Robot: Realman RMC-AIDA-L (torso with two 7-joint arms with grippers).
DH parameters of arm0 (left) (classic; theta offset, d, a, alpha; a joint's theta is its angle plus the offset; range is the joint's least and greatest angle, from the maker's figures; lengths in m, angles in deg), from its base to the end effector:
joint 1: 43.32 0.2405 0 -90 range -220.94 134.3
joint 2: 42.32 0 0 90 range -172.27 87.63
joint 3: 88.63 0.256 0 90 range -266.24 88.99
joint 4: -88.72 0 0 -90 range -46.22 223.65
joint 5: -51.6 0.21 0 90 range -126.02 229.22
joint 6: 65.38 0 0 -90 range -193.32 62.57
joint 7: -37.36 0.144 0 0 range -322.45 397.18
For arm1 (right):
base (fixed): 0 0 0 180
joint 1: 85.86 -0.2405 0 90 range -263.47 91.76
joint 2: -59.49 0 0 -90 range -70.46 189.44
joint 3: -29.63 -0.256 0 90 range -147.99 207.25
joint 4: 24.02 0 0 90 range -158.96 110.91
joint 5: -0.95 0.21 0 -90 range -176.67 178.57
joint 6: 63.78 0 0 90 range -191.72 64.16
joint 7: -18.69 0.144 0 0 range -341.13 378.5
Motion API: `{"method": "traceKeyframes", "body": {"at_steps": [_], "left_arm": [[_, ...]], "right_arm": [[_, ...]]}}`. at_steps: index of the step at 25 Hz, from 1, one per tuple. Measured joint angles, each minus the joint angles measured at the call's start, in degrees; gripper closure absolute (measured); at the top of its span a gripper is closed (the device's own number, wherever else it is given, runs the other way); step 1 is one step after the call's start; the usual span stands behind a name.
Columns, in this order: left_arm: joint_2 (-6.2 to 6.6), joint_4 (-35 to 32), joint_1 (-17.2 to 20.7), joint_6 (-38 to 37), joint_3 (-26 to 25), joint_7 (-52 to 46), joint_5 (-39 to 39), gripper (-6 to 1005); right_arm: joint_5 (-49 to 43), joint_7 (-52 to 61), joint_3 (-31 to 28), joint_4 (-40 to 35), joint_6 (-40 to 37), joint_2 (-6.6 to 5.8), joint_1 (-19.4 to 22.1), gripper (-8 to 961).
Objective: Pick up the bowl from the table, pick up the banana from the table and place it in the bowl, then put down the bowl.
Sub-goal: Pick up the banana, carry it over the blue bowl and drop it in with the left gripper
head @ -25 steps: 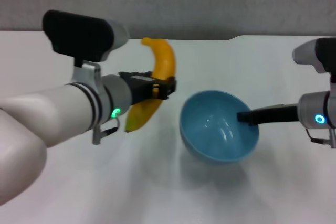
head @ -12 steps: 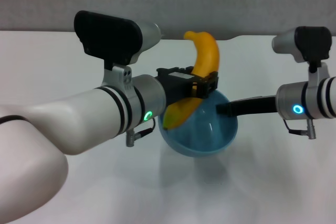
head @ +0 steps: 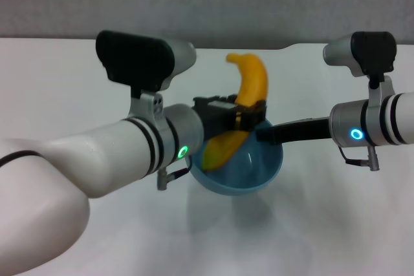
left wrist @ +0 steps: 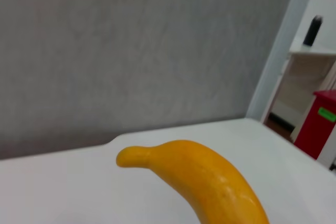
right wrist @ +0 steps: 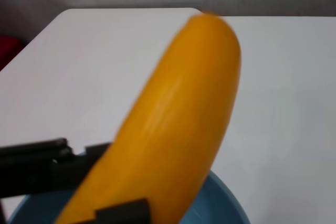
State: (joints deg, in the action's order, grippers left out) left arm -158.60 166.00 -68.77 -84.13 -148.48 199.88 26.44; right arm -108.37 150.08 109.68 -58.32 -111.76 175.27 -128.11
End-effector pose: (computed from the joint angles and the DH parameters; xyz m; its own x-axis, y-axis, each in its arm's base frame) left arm -0.1114 0.3568 -0.0880 0.6631 0.4811 0.5735 0.7402 -0.5353 -0.4069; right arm 0.2219 0.4160 -0.0568 0.5731 -0.7474 -0.3361 -0.8178 -0.4959 -0.2919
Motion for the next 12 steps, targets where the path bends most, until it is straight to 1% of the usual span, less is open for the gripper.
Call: {"method": "traceKeyframes", "body": {"at_steps": [4, 12], "left_arm": [[0.05, -1.12, -0.08, 0.20, 0.07, 0.10, -0.15, 409], [-0.01, -1.17, 0.21, 2.61, 2.33, 0.23, 3.11, 394]], "right_arm": [[0.10, 0.06, -0.10, -0.10, 0.00, -0.14, 0.22, 918], [0.00, 0.76, -0.27, 0.54, -0.26, -0.36, 0.23, 918]]}}
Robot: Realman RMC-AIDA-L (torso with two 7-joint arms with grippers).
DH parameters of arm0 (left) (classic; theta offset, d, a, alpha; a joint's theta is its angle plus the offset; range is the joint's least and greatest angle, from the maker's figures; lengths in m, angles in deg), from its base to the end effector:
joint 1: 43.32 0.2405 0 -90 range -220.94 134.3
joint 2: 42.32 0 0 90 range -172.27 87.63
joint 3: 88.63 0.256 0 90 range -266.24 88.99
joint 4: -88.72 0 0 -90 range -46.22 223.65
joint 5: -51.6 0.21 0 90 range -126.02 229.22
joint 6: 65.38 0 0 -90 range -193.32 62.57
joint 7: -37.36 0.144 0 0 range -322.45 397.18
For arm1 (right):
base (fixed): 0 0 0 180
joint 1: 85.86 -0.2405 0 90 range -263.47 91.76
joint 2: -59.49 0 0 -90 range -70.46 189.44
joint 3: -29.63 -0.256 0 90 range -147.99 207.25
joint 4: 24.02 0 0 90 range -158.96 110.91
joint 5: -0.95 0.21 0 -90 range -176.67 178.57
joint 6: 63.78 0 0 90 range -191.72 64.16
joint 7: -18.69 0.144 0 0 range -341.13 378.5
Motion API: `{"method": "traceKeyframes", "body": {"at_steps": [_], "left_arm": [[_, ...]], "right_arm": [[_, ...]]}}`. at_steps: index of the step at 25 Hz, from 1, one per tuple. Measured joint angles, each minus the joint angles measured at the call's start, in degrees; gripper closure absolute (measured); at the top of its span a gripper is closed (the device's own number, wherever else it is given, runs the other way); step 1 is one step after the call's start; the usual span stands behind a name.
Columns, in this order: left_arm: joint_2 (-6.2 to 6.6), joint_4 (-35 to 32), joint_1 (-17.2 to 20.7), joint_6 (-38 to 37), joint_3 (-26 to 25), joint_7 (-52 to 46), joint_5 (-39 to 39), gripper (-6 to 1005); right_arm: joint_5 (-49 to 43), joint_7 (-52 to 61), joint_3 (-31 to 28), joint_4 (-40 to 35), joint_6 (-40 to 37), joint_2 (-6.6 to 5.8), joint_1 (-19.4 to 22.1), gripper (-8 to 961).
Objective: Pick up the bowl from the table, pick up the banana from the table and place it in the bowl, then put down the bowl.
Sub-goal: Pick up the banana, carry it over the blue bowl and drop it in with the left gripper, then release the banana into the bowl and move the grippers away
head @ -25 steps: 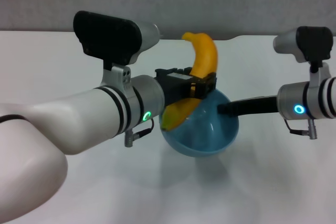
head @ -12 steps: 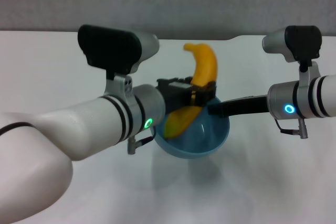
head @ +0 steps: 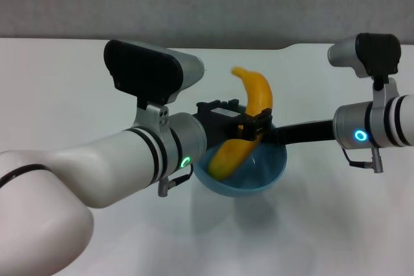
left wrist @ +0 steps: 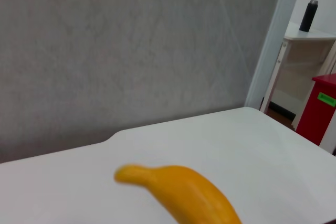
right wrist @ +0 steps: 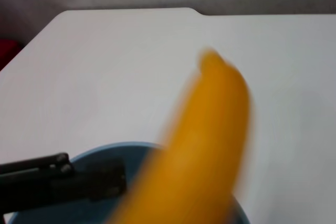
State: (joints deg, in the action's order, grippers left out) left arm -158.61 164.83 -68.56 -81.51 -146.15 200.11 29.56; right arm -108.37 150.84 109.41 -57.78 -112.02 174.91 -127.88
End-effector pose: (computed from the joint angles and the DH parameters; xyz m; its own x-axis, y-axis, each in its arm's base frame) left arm -0.1137 0.3518 -0.0957 0.7128 0.4372 0.5484 0.6907 -0.5737 -0.4403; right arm 0.2272 0.4150 -0.0546 0.5522 -0.7621 -0.3379 -0.8315 -0.4745 -0.2887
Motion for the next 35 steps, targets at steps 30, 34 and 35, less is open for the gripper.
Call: {"method": "traceKeyframes", "body": {"at_steps": [30, 34, 35], "left_arm": [[6.15, -13.88, -7.37, -14.75, -14.62, 0.10, 22.01, 166], [5.07, -15.80, -5.42, -9.39, -19.98, -0.02, 20.88, 203], [4.48, -15.34, -4.23, -6.96, -20.83, -0.09, 20.79, 203]], "right_arm": [[-7.04, 4.88, -0.34, 2.97, -0.40, -0.71, -1.56, 917], [-7.66, 5.16, -1.08, 3.02, 0.81, -0.67, -1.80, 917], [-7.67, 5.05, -1.48, 3.02, 1.07, -0.65, -1.74, 917]]}}
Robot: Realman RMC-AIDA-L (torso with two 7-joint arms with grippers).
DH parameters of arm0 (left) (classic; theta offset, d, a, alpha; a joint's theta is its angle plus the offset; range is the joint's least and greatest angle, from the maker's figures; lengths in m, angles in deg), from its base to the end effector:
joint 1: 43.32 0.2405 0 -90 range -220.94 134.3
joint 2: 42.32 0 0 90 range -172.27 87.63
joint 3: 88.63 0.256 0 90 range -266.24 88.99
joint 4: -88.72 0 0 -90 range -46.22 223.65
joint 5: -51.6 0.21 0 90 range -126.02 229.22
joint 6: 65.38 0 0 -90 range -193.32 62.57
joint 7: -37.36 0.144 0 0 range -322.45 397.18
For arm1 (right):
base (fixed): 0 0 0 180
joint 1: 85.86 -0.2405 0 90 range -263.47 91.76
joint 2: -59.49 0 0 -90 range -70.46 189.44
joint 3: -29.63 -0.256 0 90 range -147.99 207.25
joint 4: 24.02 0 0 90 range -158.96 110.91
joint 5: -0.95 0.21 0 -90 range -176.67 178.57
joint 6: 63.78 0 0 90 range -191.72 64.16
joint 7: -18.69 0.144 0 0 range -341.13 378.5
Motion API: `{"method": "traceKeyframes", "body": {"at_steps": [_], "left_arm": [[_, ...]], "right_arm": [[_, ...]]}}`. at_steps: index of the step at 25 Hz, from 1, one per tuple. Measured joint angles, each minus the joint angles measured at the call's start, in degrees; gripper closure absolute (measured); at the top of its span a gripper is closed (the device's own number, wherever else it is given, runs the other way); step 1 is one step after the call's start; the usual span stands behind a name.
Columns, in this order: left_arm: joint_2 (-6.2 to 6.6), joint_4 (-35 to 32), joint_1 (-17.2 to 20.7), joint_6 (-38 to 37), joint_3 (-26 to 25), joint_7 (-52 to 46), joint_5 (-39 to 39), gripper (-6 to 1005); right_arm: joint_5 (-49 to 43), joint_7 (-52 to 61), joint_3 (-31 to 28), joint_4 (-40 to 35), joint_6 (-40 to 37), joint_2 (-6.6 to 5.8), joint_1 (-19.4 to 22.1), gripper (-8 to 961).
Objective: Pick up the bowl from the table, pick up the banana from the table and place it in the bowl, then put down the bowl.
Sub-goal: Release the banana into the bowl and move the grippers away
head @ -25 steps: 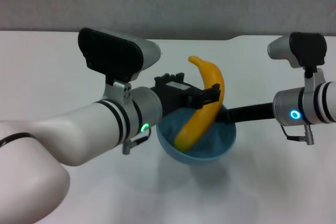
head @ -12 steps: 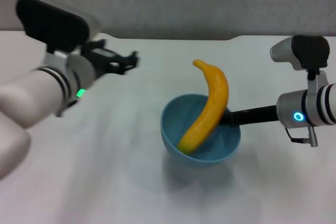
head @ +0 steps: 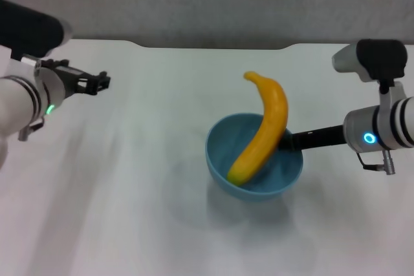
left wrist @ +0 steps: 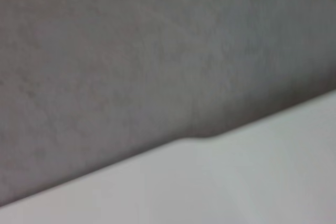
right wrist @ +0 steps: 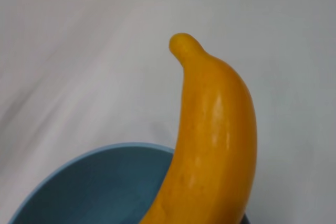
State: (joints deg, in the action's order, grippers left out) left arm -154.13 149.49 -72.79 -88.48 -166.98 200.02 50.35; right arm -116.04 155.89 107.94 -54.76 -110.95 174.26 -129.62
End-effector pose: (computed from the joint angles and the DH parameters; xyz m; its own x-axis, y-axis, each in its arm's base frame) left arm -0.2332 0.4367 0.0130 0.8094 0.4625 0.3619 0.5027 -0.2272 -0.8341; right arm 0.2449 0.4184 -0.0502 0.5259 -0.8005 -0.2875 -0.8330 -0.4165 -0.3641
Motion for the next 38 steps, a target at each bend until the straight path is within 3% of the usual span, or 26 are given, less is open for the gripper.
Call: {"method": "traceKeyframes", "body": {"at_steps": [3, 9, 14, 22, 28, 38], "left_arm": [[-2.54, 1.73, 4.62, 9.27, -1.11, 0.06, 0.56, 204], [-4.22, 2.43, 8.11, 17.64, -0.43, 0.07, 2.00, 205], [-4.32, 2.04, 8.45, 19.18, 0.15, -0.12, 2.30, 205], [-4.45, 1.87, 9.04, 19.98, 0.60, -0.24, 1.82, 206], [-4.47, 1.80, 10.65, 21.48, 1.82, -0.51, 1.66, 207], [-4.56, 1.91, 11.73, 22.88, 3.54, -1.02, 1.59, 209]], "right_arm": [[-0.13, -0.14, -0.79, 0.10, 0.77, 0.00, 0.08, 918], [-0.22, -0.36, -1.43, 2.20, 7.27, 0.05, -2.03, 917], [0.13, -2.27, -1.11, 4.92, 11.73, 0.71, -4.45, 917], [0.42, -2.62, 0.91, 9.11, 10.63, 1.51, -7.59, 918], [7.39, -2.60, 7.75, 9.42, 10.40, 1.60, -5.93, 917], [8.56, -2.64, 9.54, 9.11, 10.41, 1.48, -3.87, 918]]}}
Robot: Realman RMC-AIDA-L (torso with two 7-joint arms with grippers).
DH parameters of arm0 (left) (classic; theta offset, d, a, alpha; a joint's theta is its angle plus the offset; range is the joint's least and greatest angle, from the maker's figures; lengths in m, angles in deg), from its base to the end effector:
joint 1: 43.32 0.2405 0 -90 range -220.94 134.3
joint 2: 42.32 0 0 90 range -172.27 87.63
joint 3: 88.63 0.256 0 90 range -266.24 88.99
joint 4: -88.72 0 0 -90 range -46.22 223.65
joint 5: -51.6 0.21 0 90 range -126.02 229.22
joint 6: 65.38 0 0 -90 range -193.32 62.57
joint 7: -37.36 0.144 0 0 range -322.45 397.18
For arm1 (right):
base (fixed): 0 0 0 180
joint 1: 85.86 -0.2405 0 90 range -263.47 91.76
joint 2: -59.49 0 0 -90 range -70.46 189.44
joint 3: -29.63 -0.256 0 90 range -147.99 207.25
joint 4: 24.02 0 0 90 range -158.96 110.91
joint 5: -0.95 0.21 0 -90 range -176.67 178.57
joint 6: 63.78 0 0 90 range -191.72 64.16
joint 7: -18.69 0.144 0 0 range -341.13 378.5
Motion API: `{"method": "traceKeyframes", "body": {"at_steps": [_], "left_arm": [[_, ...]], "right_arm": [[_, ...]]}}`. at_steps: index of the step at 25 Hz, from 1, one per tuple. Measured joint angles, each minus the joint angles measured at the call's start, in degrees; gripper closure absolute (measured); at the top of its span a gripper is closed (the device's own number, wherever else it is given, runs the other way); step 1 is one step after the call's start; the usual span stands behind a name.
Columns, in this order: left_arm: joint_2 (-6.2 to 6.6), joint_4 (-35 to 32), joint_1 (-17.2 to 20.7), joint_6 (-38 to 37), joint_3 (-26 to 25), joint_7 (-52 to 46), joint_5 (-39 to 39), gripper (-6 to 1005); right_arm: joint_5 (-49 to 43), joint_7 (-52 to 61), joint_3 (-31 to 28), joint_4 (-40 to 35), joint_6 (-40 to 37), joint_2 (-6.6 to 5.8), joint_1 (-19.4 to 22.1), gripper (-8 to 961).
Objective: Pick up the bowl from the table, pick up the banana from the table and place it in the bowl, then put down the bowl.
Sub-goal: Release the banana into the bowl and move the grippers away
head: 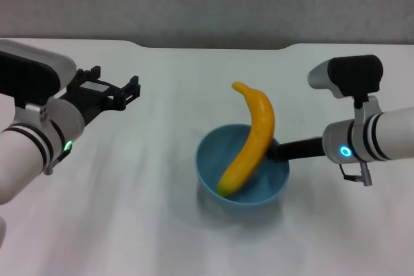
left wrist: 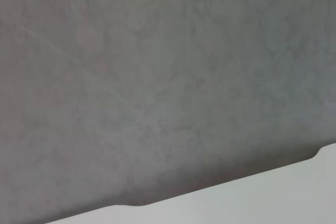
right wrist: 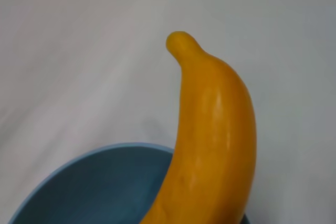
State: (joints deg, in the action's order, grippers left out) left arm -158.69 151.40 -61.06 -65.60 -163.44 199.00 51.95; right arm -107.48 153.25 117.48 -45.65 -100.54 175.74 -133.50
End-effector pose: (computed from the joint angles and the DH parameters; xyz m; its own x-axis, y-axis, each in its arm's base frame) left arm -0.2303 0.3921 -0.0194 0.7961 0.2759 0.5387 0.6042 -0.3100 -0.7341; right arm 0.2481 0.4170 -0.0810 0.5437 -0.7931 -0.2745 -0.8098 -0.4098 -0.4199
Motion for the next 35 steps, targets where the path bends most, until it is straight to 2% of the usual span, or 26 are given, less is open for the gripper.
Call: {"method": "traceKeyframes", "body": {"at_steps": [28, 35], "left_arm": [[0.00, -0.03, 1.48, 1.63, 0.99, -0.80, 0.00, 213], [0.02, 0.21, 2.56, 1.63, 0.98, -1.41, 0.00, 214]], "right_arm": [[0.33, -0.01, 0.04, -1.24, 0.55, -0.24, 1.75, 899], [0.07, -0.40, 0.37, -10.08, 0.12, -0.51, 7.88, 599]]}}
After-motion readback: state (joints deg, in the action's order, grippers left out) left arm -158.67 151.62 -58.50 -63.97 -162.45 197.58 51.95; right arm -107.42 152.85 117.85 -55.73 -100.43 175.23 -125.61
